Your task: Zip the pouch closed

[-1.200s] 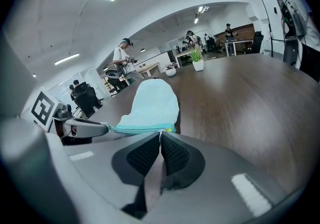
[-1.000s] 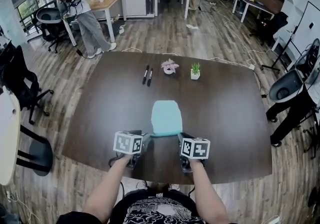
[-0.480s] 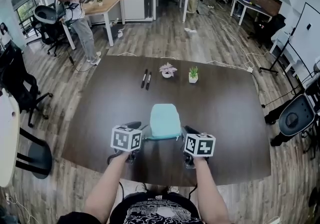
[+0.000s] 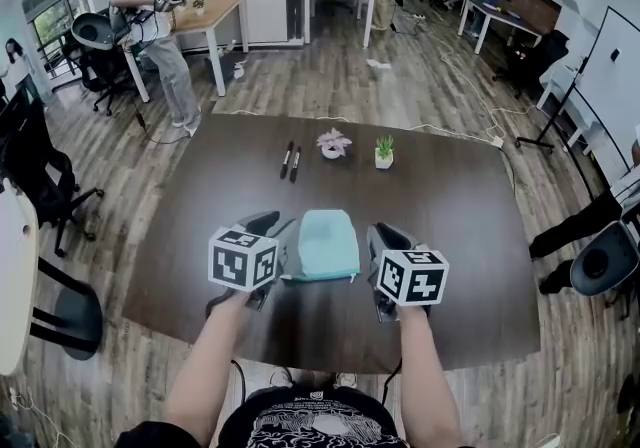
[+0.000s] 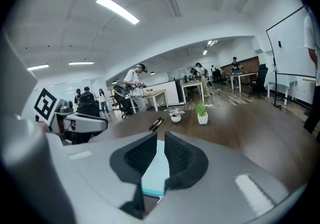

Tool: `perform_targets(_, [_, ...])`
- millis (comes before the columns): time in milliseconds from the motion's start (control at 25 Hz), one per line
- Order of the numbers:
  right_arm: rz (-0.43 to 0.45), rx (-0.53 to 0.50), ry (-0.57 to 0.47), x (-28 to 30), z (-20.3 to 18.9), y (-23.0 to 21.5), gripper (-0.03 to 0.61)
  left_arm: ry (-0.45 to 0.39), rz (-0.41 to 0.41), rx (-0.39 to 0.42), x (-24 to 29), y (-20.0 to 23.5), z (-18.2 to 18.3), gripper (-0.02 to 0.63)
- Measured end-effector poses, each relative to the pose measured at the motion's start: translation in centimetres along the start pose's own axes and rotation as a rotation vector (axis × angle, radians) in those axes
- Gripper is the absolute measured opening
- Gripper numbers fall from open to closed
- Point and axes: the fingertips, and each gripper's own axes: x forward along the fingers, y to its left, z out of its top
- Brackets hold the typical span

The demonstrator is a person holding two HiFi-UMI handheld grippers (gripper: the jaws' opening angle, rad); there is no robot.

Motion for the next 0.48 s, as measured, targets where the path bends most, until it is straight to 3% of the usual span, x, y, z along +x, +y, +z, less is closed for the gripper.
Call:
perform_targets(240, [-0.009, -0.069, -0.087, -1.6, 4.0, 0.9, 0.02, -0.092, 0.011, 0.064, -2.0, -0.2, 4.0, 0.129])
perform_targets(480, [-0.032, -0.145, -0.148, -2.5, 6.8, 1.3, 0.0, -0.144, 0.042, 0.113, -3.1, 0.4, 5.7, 0.101])
